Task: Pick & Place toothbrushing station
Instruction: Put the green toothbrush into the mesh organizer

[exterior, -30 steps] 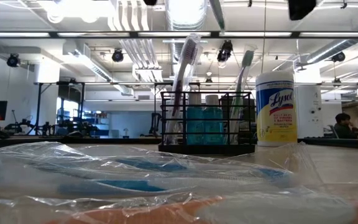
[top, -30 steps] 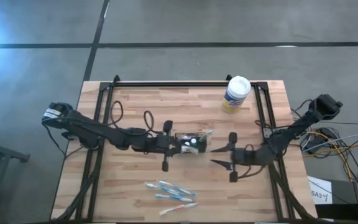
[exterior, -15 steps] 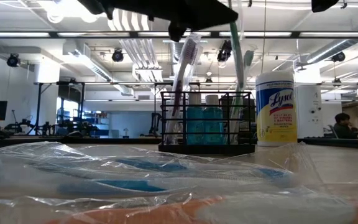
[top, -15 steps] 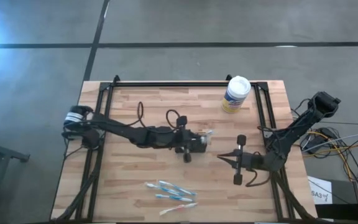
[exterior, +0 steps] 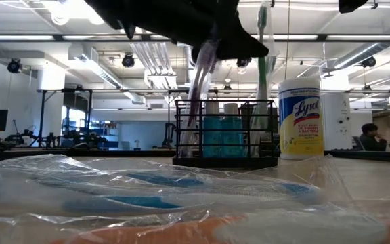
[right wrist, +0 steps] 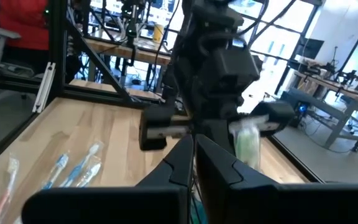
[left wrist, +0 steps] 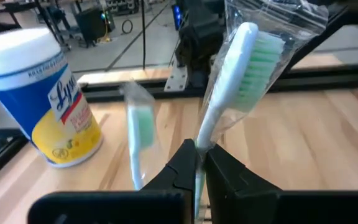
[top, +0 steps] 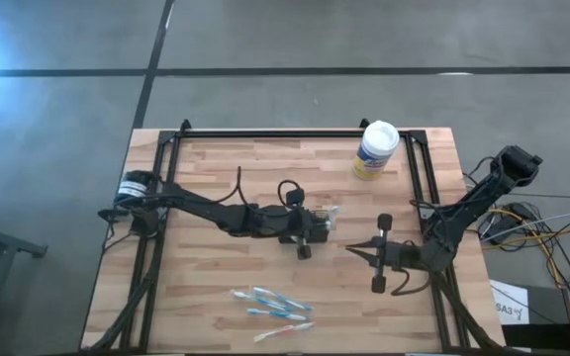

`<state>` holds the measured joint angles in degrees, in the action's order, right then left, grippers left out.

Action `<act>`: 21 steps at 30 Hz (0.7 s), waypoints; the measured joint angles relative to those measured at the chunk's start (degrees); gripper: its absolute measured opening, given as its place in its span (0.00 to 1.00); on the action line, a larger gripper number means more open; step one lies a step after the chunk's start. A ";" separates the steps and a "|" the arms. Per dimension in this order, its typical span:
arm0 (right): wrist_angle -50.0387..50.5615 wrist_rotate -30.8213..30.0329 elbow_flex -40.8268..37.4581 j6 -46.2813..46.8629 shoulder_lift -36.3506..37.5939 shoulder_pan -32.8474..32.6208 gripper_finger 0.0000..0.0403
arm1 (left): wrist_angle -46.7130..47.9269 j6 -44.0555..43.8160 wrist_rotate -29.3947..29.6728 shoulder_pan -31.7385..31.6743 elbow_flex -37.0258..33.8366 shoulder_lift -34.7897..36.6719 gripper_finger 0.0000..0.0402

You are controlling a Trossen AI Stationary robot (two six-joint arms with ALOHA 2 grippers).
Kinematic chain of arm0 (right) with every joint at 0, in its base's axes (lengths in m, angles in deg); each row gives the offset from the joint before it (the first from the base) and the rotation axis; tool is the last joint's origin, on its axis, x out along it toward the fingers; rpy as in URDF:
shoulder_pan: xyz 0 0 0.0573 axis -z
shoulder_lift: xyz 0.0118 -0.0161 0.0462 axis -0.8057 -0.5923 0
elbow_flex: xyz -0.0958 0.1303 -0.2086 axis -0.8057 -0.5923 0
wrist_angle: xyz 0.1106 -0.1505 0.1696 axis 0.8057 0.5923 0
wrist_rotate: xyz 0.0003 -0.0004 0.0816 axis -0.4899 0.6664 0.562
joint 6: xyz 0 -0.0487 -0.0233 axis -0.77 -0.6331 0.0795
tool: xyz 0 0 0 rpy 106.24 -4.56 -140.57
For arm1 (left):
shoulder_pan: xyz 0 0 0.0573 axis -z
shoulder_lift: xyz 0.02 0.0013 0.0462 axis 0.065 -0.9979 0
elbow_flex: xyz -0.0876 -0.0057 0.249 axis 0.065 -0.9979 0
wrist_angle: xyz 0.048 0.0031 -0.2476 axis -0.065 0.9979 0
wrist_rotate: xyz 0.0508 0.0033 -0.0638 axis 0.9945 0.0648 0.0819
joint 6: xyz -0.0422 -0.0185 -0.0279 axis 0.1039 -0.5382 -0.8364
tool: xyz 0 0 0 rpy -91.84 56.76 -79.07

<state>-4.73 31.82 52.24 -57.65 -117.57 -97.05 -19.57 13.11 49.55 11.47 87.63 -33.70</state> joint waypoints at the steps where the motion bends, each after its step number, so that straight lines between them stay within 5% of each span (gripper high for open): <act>1: -0.02 0.00 0.00 0.00 0.02 0.00 0.03 | 0.16 -0.06 0.00 -0.14 0.00 -0.34 0.05; 13: -0.06 0.15 0.00 0.42 0.02 0.00 0.03 | 1.13 0.31 -0.92 -0.19 0.17 -1.30 0.06; 21: -0.06 0.15 0.00 0.46 0.02 0.00 0.03 | 2.61 -0.22 -0.85 -0.26 -0.11 0.37 0.23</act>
<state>-4.79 31.97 52.24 -57.19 -117.55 -97.05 -16.96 12.89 48.69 11.21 87.52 -33.33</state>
